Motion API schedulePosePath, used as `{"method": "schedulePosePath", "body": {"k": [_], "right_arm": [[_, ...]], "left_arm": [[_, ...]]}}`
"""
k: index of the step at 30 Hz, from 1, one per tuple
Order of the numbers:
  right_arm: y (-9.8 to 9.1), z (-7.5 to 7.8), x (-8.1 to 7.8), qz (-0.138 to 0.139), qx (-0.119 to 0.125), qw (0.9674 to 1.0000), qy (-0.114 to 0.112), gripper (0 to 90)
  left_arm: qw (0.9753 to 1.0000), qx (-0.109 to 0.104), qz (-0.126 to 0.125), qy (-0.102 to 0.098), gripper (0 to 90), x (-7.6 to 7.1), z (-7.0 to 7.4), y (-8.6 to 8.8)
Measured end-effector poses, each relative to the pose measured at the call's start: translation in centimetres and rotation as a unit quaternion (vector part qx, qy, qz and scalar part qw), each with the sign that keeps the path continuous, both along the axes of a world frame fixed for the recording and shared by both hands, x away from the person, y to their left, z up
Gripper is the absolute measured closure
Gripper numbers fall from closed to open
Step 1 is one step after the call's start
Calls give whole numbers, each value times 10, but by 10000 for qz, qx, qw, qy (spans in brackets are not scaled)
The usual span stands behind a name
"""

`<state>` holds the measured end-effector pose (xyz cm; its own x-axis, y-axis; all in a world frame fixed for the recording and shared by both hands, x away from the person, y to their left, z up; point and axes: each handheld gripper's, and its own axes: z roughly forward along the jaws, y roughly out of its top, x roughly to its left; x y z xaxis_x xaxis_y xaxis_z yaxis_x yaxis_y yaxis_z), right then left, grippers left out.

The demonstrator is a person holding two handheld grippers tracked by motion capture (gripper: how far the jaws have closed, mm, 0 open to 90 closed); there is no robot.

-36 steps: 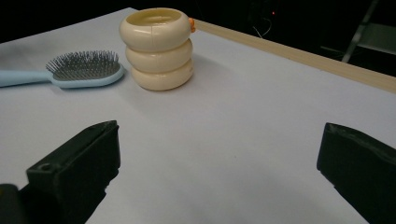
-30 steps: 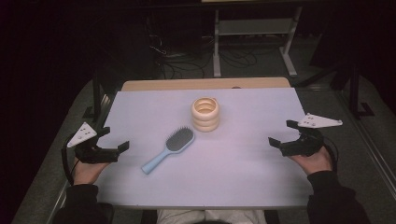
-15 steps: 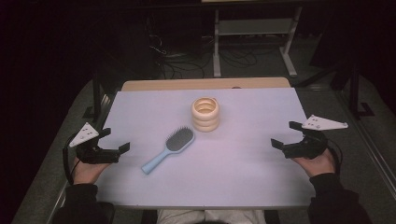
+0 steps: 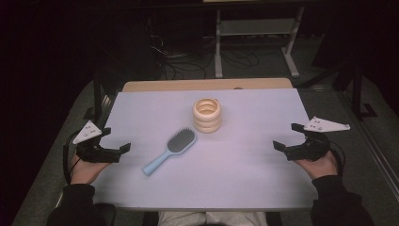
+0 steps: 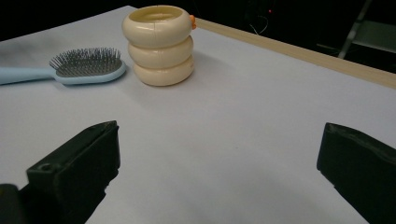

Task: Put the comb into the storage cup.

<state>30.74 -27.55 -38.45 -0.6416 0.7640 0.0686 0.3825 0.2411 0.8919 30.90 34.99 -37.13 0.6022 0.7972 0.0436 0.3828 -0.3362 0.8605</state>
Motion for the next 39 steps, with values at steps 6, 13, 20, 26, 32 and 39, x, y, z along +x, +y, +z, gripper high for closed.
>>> {"method": "schedulePosePath", "body": {"k": [6, 13, 20, 26, 32, 39], "right_arm": [[-1, -1, -1, -6, 13, 10000, 19, 0], [-1, -1, -1, -9, 12, 10000, 18, 0], [1, -2, -1, 14, -15, 10000, 42, 0], [1, -2, 0, 13, -14, 10000, 49, 0], [3, -3, 0, 37, -81, 9999, 78, 0], [3, -4, 0, 73, -93, 9999, 85, 0]], "left_arm": [[9997, 85, -237, 64, 0, 5, 13, -8], [9984, 228, -411, 299, 0, 17, 23, -16], [9971, 399, -508, 406, 0, 26, 30, -25], [9951, 477, -711, 487, 0, 30, 32, -36], [9913, 623, -1011, 563, 0, 32, 33, -54], [9877, 735, -1195, 689, 0, 37, 29, -69]]}}
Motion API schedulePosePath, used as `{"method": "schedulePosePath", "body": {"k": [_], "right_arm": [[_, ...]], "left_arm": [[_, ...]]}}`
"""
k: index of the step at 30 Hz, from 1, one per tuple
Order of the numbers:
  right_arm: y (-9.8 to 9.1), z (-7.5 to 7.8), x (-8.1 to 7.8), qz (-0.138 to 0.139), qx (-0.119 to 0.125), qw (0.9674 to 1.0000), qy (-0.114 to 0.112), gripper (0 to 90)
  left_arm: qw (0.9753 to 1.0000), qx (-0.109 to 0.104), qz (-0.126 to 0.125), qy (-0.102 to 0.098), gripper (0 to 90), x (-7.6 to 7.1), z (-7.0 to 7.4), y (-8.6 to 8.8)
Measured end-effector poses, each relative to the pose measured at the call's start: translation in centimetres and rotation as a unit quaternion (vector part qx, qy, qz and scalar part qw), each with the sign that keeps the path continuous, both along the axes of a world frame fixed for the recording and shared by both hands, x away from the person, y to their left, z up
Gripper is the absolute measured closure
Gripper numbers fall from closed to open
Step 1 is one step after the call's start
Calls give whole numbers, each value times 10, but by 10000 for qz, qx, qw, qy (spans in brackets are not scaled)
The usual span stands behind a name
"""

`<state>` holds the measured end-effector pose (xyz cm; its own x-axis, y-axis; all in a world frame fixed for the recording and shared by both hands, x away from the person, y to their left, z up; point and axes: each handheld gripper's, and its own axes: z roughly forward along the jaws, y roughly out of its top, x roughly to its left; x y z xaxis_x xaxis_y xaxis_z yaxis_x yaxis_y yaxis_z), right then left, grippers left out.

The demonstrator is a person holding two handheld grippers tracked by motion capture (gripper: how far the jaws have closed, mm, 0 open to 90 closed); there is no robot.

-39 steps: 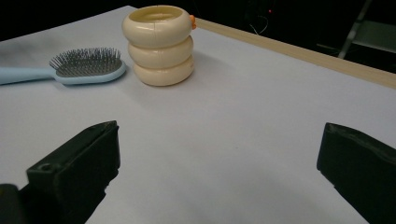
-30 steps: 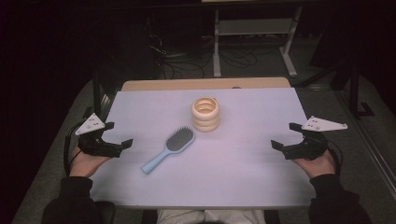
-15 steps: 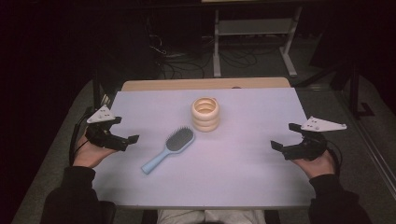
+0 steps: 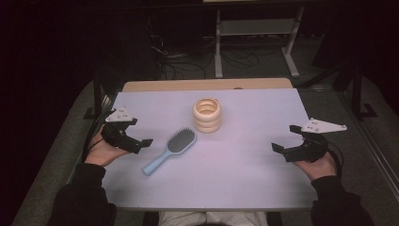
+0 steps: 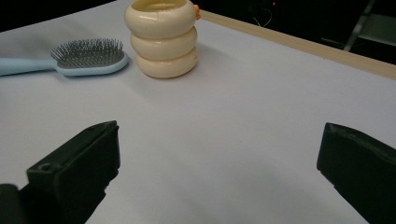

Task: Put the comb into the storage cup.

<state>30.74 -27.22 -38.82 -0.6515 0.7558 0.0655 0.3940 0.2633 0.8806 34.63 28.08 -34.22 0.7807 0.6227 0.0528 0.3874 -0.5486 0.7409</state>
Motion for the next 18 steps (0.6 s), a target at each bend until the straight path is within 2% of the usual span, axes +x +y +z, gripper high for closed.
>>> {"method": "schedulePosePath", "body": {"k": [15, 18], "right_arm": [[1, -1, 0, 35, -34, 10000, 31, 0], [1, -1, 0, 45, -38, 10000, 23, 0]], "left_arm": [[9988, 196, -407, 163, 0, -1, -7, -26], [9983, 257, -475, 238, 0, 0, -12, -31]]}}
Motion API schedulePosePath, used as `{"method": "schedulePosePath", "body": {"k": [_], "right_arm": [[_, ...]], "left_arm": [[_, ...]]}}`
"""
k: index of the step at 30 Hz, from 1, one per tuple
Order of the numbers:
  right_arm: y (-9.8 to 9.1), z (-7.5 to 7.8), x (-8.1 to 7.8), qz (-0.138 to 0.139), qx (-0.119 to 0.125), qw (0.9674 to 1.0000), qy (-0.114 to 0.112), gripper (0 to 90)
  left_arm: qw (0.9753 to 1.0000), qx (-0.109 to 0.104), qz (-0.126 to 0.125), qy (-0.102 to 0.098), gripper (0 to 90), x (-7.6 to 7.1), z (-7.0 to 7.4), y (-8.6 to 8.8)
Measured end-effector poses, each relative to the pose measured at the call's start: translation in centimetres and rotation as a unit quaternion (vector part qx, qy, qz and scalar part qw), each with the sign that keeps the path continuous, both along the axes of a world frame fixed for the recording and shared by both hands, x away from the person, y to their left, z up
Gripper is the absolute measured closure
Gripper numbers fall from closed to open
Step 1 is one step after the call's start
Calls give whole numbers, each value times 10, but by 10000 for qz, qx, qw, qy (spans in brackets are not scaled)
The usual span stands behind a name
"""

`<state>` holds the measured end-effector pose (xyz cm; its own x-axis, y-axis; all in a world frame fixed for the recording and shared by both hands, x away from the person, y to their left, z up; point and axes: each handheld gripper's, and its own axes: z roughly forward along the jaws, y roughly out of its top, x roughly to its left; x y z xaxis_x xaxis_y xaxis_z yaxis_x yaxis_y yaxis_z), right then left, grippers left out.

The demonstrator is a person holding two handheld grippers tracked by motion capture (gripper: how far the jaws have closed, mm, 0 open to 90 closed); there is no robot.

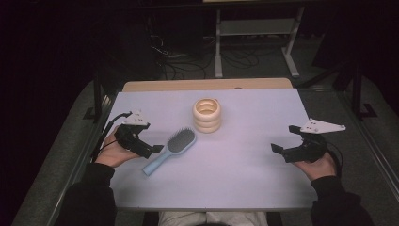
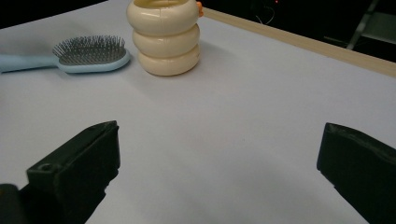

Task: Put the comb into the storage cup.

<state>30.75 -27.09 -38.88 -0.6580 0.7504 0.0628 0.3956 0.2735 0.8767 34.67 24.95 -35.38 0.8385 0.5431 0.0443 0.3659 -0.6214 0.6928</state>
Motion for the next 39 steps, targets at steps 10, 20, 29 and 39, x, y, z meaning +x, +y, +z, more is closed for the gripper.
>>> {"method": "schedulePosePath", "body": {"k": [10, 20, 29, 39], "right_arm": [[0, 0, 0, 8, -27, 10000, 20, 0], [0, 0, 0, 15, -39, 10000, 29, 0], [0, 0, 0, 17, -21, 10000, 49, 0], [1, 0, 0, 26, -35, 10000, 62, 0]], "left_arm": [[9989, 203, -247, 348, 0, 2, -18, -16], [9972, 335, -345, 573, 0, 3, -34, -26], [9950, 504, -505, 703, 0, 6, -51, -40], [9935, 777, -339, 760, 0, 11, -61, -41]]}}
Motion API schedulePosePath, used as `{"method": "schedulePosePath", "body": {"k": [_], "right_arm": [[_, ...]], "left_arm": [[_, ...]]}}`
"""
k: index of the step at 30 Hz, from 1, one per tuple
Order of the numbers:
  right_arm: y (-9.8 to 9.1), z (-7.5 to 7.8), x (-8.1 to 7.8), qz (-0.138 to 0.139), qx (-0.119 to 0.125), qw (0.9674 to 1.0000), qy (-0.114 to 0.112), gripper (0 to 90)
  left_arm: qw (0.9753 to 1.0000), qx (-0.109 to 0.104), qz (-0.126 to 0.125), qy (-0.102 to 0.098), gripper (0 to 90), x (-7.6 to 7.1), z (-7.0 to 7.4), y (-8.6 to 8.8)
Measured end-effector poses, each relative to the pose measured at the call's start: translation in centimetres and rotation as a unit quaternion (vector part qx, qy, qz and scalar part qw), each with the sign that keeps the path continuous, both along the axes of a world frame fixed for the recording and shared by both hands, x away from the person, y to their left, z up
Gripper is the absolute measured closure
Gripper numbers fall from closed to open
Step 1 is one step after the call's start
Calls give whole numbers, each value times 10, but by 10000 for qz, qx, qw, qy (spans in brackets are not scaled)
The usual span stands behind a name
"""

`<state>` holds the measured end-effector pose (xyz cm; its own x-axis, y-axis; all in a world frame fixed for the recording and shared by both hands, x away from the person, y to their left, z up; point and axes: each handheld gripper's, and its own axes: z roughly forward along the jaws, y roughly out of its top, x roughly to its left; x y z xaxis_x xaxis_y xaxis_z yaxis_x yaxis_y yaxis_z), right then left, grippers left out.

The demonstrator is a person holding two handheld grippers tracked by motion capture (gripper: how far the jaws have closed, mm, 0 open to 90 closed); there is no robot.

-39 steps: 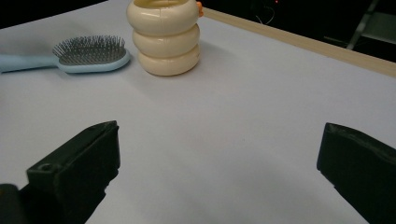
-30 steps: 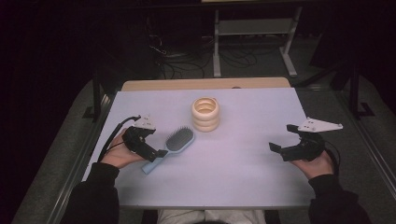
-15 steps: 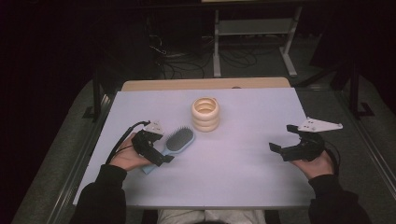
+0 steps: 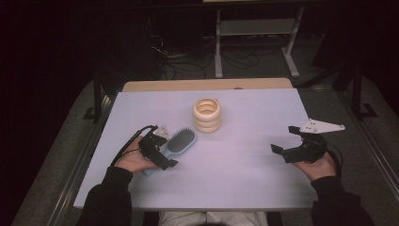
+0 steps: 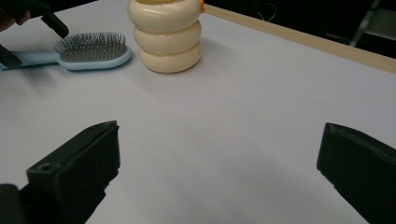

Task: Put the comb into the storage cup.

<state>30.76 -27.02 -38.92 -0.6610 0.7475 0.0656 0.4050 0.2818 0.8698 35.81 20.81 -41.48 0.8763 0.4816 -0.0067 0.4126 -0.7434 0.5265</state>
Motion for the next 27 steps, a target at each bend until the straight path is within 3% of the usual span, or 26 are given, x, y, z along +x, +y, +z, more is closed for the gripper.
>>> {"method": "schedulePosePath", "body": {"k": [8, 10, 16, 27], "right_arm": [[0, 0, 0, 1, 6, 10000, 5, 0], [0, 0, 0, 2, -1, 10000, -1, 0], [0, 0, 0, 6, 2, 10000, -19, 0], [0, 0, -1, 10, 3, 10000, -19, 0]], "left_arm": [[9994, 39, 330, 113, 5, 6, -6, 9], [9992, -39, 369, 112, 63, 7, -6, 12], [9989, -4, 396, 233, 147, 8, -8, 13], [9988, -16, 453, 191, 318, 9, -7, 15]]}}
